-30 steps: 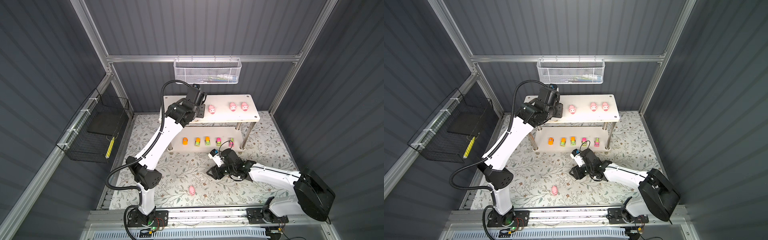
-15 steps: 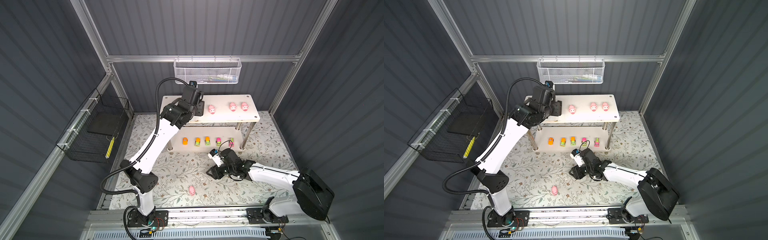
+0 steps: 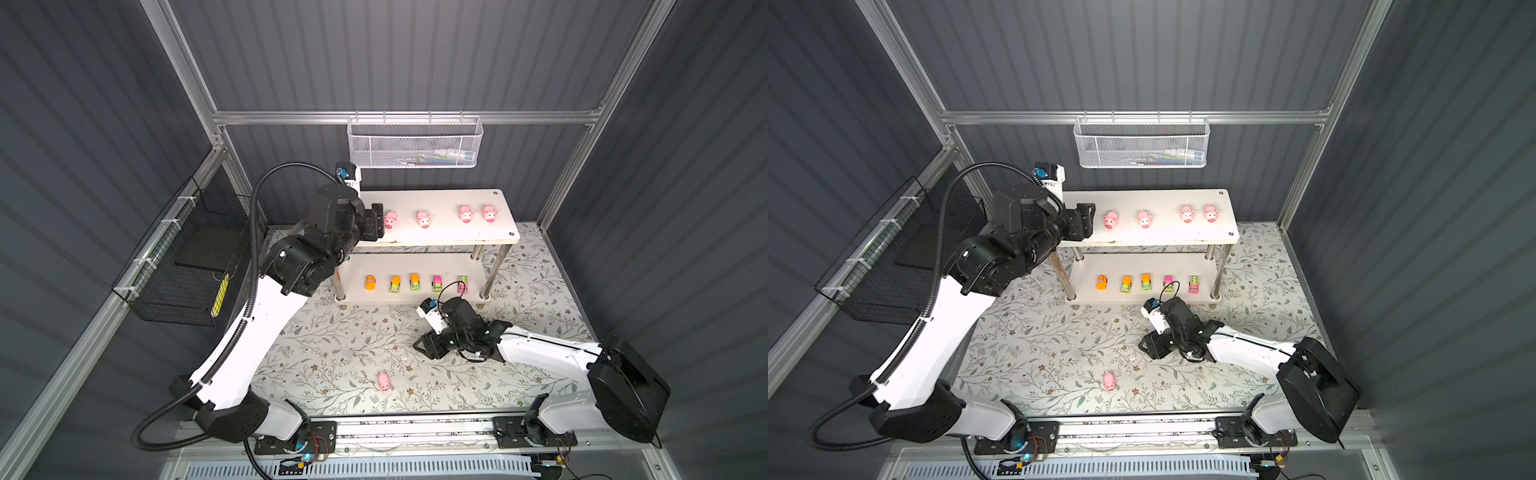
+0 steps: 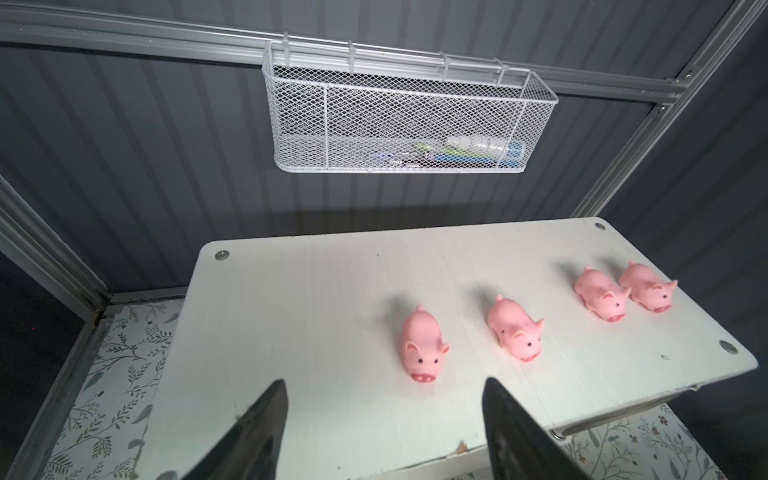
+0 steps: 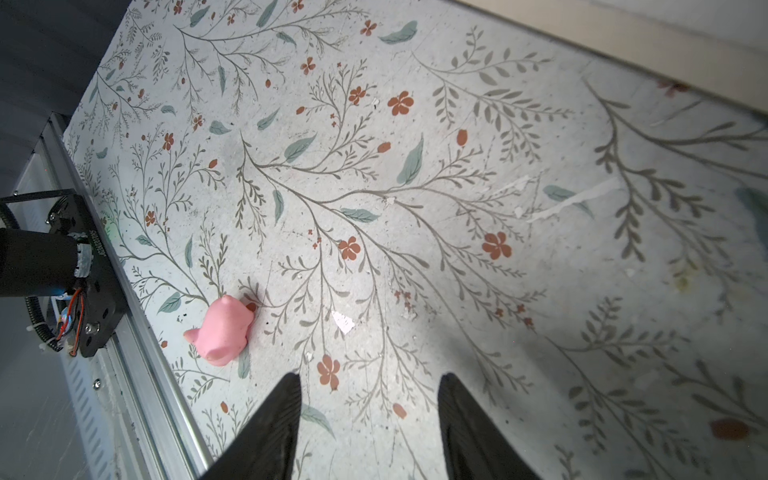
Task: Place and organize the plastic toys onto the shelf
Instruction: 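Open the left gripper and lower it to the last pink pig on the table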
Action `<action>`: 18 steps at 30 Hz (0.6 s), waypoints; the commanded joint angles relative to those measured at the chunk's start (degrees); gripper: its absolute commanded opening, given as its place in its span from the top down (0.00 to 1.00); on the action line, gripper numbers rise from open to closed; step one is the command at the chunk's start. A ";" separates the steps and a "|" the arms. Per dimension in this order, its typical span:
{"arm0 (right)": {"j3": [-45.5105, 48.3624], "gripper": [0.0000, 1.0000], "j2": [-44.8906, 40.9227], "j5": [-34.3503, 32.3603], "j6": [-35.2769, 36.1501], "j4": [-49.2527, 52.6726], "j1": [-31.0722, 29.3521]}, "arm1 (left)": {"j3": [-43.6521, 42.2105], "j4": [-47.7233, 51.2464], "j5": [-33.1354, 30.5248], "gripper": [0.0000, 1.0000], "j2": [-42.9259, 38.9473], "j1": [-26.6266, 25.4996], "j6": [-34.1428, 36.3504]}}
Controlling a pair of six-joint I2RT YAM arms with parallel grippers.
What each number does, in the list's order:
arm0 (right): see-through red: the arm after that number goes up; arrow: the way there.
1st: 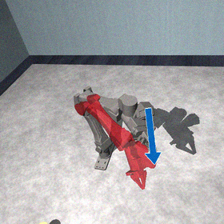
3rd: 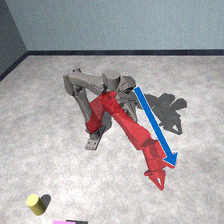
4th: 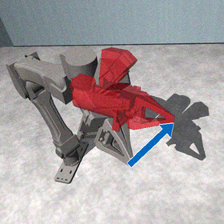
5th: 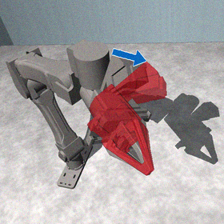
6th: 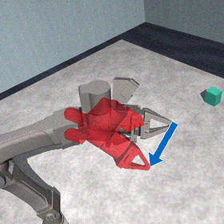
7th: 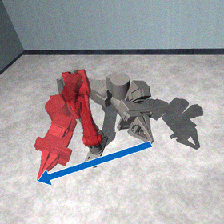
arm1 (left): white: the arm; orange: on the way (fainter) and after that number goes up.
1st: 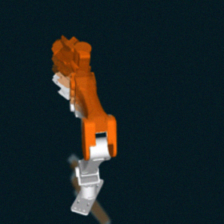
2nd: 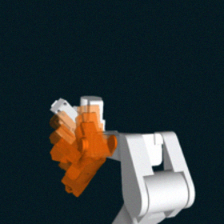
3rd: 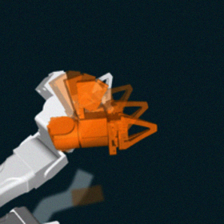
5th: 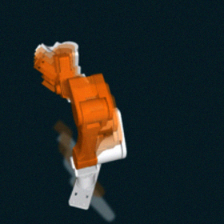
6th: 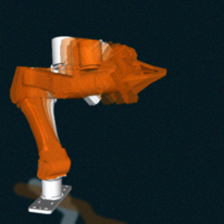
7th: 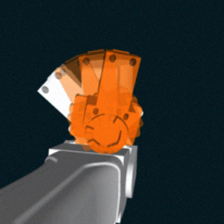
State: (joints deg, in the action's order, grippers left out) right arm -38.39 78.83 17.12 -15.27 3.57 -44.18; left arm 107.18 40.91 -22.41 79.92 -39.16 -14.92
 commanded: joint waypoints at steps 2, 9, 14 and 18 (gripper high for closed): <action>-1.57 0.44 -2.85 -1.59 -0.55 2.57 0.17 | -8.19 1.21 2.43 0.27 -7.23 0.23 -3.94; -0.21 0.43 -6.06 -3.68 -2.37 1.35 0.24 | -24.71 4.85 5.41 0.27 -20.05 0.22 -11.29; -1.76 0.43 -4.93 -6.80 -2.91 1.73 0.24 | -37.22 7.32 7.74 0.25 -26.08 0.06 -16.60; -2.36 0.42 -4.05 -8.42 -3.61 1.23 0.30 | -48.01 4.27 10.63 0.24 -30.07 -0.63 -21.03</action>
State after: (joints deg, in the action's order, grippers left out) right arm -38.96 74.24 11.05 -18.00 4.78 -44.16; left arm 63.94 45.17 -15.03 51.79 -39.33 -31.00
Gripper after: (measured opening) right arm 0.579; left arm 0.760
